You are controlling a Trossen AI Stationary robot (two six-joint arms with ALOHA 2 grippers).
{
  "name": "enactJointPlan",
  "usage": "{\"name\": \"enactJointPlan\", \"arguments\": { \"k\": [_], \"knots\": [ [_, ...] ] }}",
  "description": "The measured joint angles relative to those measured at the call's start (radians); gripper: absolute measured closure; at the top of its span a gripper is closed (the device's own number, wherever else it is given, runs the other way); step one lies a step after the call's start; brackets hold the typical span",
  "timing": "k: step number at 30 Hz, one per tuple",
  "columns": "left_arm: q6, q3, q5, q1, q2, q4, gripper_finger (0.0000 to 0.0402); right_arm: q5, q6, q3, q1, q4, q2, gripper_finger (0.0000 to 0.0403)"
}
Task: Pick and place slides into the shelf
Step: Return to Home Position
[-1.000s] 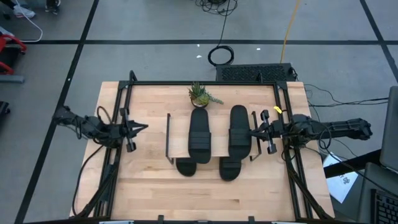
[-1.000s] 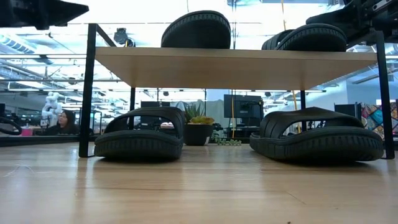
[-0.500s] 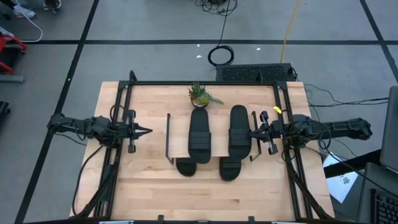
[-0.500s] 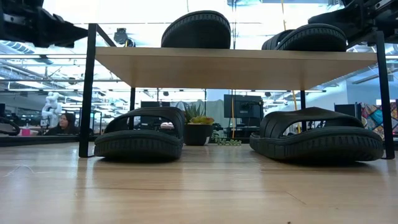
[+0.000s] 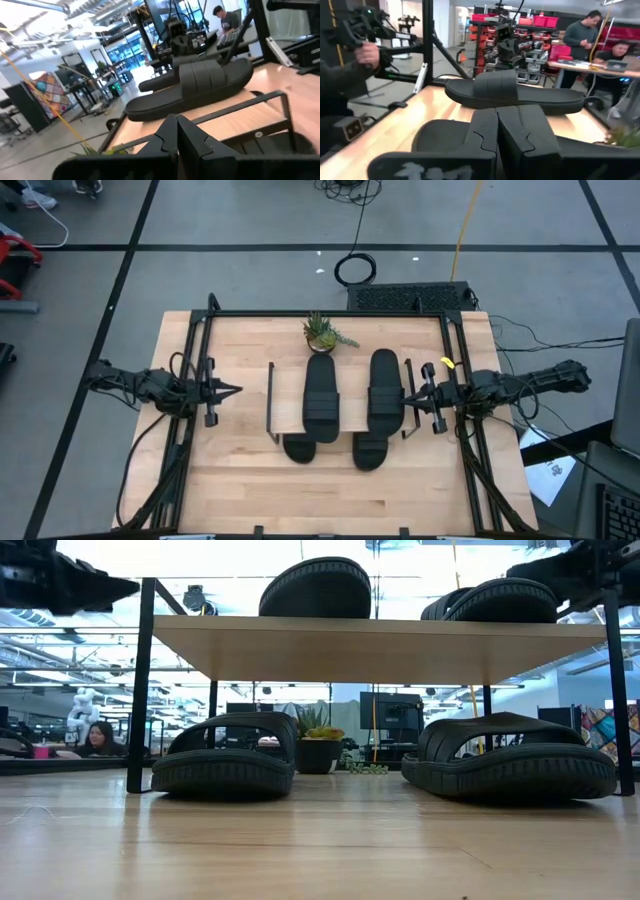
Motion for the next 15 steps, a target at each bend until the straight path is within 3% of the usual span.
{"name": "enactJointPlan", "arguments": {
  "k": [8, 15],
  "knots": [
    [0.003, -0.04, 0.11, 0.054, 0.001, 0.026, 0.0401, -0.12, -0.014, -0.037, -0.016, 0.067, 0.0, 0.0403],
    [-0.067, -0.04, 0.132, 0.072, 0.002, -0.052, 0.0401, -0.128, 0.002, -0.107, -0.014, 0.151, 0.0, 0.0403]
  ]
}}
